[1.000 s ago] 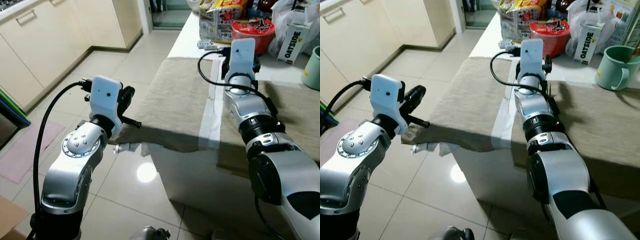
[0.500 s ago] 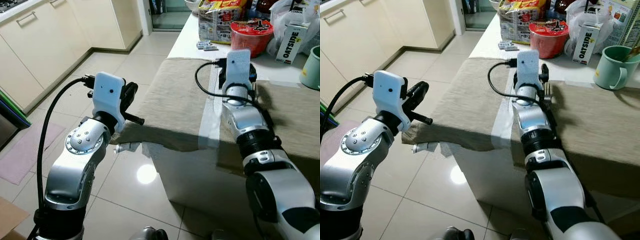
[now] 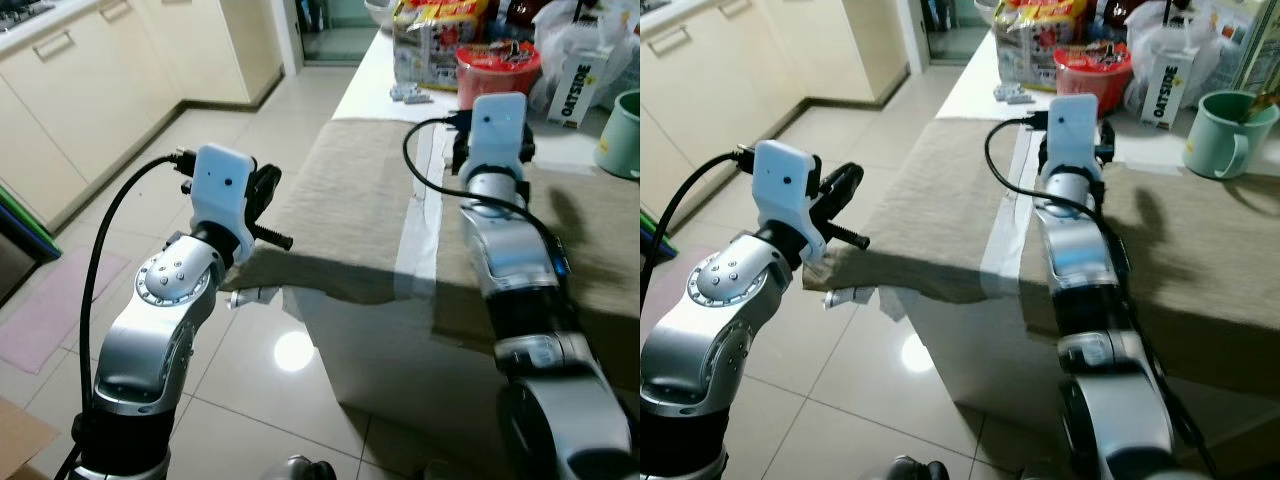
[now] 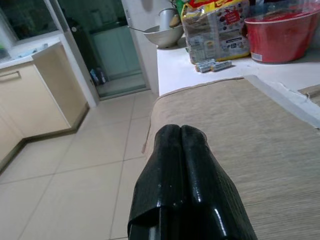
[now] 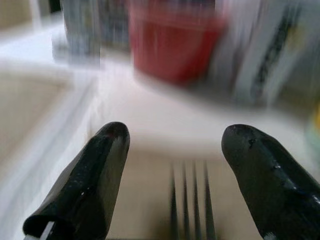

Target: Setting the table

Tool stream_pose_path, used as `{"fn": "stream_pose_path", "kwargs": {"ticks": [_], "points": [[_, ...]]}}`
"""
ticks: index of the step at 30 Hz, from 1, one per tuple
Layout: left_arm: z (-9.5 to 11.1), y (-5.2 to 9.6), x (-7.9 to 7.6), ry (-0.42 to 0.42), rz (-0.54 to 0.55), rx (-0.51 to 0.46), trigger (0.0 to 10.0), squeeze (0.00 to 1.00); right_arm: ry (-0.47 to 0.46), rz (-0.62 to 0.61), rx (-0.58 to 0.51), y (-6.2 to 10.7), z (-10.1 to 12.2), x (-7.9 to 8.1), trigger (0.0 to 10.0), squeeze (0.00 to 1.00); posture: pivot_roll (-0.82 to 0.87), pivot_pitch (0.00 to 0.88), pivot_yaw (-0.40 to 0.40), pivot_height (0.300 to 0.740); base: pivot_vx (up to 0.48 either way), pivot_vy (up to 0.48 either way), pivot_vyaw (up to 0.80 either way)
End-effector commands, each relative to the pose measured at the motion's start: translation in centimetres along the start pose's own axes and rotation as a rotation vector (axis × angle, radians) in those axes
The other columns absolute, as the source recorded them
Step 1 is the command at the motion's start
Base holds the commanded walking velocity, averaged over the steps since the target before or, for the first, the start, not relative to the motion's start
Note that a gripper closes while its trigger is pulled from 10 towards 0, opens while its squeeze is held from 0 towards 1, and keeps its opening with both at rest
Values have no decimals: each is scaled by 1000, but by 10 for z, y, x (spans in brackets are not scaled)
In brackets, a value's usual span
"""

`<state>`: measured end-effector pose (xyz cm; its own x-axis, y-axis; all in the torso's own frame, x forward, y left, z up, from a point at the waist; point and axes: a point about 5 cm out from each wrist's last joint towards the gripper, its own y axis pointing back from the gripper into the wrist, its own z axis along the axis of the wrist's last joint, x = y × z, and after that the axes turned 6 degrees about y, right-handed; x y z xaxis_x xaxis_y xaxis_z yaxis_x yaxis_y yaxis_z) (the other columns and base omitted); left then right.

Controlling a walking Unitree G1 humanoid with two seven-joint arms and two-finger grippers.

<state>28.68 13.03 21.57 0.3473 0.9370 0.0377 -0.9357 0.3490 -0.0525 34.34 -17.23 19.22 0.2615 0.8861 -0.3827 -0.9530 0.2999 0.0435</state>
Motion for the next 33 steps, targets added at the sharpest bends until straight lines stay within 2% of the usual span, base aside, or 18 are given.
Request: {"fn": "stream_pose_path", "kwargs": {"ticks": [1,5,8,16,21,25,33], "points": [[-2,1,3,-3,12,5,10000,0,1,26,-15,11,11,-3,10000,0,-222,69,165,740,0,0,0],[-3,-1,0,4,0,6,10000,0,-7,20,-26,24,20,-13,10000,0,-242,70,169,740,0,0,0],[-2,-5,-1,11,-9,0,10000,0,2,13,-17,27,19,-17,10000,0,-252,70,173,740,0,0,0],[-2,-5,-2,10,-12,-2,10000,0,14,26,44,21,6,-10,10000,0,-240,73,177,740,0,0,0],[-1,-3,0,5,-4,-1,10000,0,-4,36,21,17,15,-9,10000,0,-214,78,177,740,0,0,0],[-1,-2,-1,5,1,-1,10000,0,-53,57,-67,8,33,-1,10000,0,-208,78,174,740,0,0,0],[-1,0,-1,7,7,-3,10000,0,-47,51,-66,0,35,4,10000,0,-191,84,172,740,0,0,0]]}}
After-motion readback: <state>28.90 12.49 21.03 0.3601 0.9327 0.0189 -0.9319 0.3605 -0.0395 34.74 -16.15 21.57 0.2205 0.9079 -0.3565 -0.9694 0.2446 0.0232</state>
